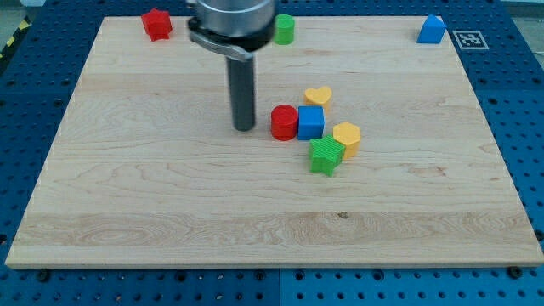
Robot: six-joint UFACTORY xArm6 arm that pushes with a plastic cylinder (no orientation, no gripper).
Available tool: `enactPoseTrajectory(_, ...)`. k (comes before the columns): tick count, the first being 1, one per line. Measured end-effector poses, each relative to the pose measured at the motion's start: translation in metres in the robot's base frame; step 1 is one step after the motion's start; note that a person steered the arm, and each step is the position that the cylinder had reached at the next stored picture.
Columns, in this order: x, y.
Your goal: Move the red star closer to red circle
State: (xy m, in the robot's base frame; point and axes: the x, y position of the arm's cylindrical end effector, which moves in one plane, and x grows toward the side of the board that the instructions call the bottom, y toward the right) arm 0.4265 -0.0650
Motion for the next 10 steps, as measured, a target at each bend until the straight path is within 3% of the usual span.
enactPoseTrajectory(1, -0.046, -0.06)
enactPoseTrajectory(3, -0.184, -0.201)
enactPoseTrajectory(4, -0.216, -0.231)
enactPoseTrajectory(8, -0.235, -0.124)
enactPoseTrajectory(10, -0.232, -0.118)
